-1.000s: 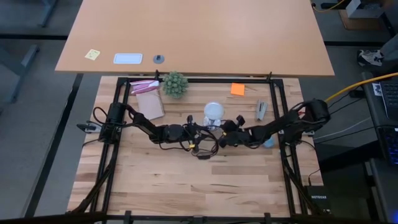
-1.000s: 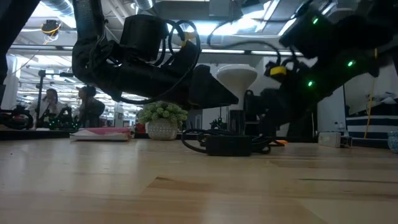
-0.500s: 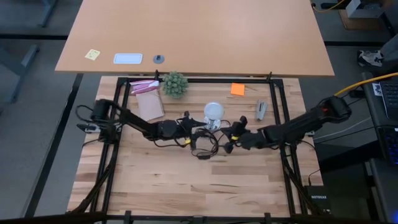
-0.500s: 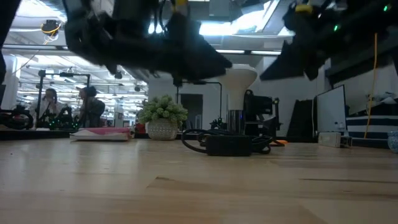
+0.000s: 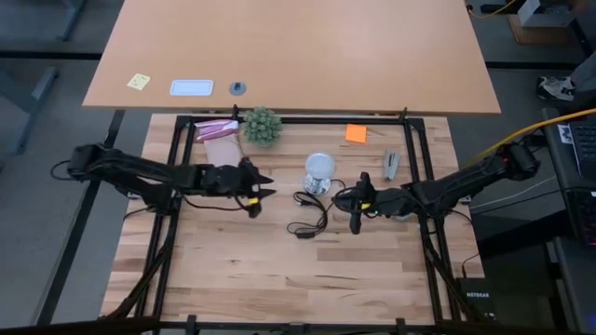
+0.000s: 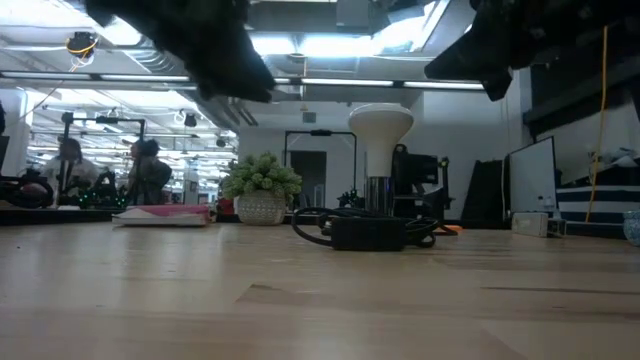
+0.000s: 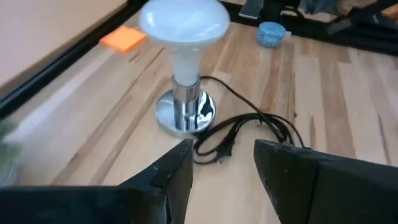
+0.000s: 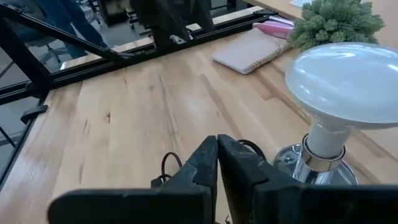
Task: Screw lightbulb
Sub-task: Remove the lightbulb from the lamp
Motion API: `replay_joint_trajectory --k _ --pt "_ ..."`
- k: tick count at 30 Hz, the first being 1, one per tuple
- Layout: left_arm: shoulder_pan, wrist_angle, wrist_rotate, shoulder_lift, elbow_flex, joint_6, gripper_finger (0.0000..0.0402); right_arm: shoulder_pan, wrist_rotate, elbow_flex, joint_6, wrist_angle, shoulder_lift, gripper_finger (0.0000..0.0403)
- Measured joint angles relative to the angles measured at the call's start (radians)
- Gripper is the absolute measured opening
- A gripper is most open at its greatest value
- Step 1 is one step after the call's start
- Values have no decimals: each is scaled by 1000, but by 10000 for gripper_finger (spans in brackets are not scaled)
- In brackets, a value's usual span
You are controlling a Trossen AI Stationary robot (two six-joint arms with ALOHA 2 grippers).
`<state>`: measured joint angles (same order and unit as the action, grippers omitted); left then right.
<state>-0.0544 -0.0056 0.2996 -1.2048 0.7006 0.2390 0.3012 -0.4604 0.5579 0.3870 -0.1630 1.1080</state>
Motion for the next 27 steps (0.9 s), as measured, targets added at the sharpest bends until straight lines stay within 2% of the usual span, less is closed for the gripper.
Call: replay_joint_trajectory --k 5,10,19,27 --pt "-1 -132 0 97 0 76 159 0 1 0 2 -3 3 24" --pt "0 -173 -1 109 -1 174 159 0 1 0 3 -34 3 24" --pt "2 -171 -1 107 -1 171 159 0 -21 0 31 -57 3 24" --pt "2 -171 -30 107 -1 153 159 0 61 0 35 -60 3 36"
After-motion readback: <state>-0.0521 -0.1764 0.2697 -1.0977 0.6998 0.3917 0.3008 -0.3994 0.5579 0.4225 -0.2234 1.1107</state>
